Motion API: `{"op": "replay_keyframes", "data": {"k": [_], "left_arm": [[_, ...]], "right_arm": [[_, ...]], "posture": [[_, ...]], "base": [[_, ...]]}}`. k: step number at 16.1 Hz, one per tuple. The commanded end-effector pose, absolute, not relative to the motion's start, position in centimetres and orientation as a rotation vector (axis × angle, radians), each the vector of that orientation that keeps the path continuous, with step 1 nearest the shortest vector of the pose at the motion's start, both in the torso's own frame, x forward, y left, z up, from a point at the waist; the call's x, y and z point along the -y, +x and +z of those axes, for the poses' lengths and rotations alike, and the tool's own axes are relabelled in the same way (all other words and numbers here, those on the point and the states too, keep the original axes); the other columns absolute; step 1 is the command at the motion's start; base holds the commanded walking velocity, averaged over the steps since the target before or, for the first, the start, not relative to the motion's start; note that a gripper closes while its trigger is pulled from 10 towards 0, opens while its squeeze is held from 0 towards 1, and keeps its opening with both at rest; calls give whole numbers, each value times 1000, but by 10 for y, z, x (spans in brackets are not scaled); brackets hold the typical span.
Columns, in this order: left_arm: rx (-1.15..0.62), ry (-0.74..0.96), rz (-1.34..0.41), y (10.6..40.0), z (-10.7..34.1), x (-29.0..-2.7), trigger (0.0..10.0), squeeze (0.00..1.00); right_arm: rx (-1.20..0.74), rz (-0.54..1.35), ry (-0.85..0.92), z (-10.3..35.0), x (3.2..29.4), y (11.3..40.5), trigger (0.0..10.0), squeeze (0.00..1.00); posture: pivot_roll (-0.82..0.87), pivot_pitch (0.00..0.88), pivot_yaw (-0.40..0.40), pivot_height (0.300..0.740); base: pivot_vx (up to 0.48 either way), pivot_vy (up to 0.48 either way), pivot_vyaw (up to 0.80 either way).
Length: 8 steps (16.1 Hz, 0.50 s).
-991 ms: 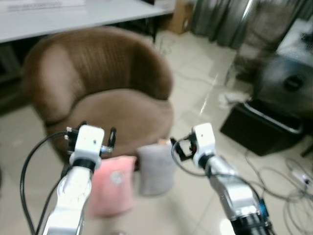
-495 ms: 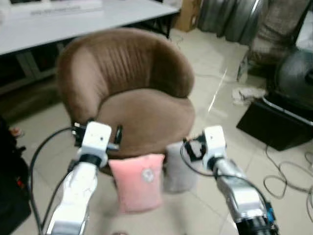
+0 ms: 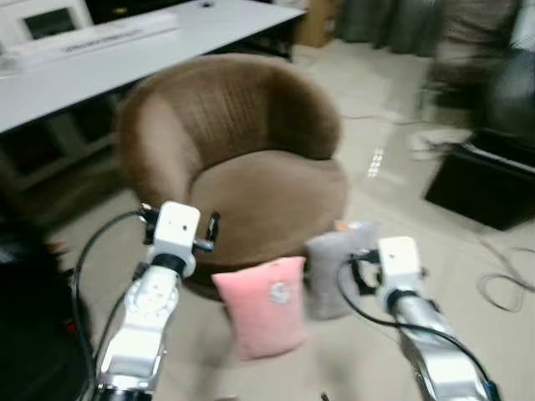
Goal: Move the pillow to the sofa from floor
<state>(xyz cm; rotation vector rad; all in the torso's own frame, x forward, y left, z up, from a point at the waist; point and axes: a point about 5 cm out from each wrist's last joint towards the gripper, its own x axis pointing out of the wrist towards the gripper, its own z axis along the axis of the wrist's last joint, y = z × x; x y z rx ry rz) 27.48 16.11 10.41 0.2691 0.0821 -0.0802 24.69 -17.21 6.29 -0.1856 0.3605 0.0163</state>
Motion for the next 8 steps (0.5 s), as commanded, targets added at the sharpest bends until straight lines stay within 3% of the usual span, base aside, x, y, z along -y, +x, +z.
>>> {"op": "replay_keyframes", "data": {"k": [1,5,8], "left_arm": [[-62,260,-74,277,106,-158,10000,0],[-45,236,-74,266,106,-156,10000,0],[-72,207,69,256,102,-180,10000,0]], "right_arm": [[-340,-3,-202,71,175,247,10000,0],[-371,50,-194,72,169,262,10000,0],[-324,141,-168,72,149,271,10000,0]], "posture": [[-76,0,21,740],[5,0,-23,740],[39,0,-38,740]], "base": [[0,-480,0],[0,0,0],[0,0,0]]}}
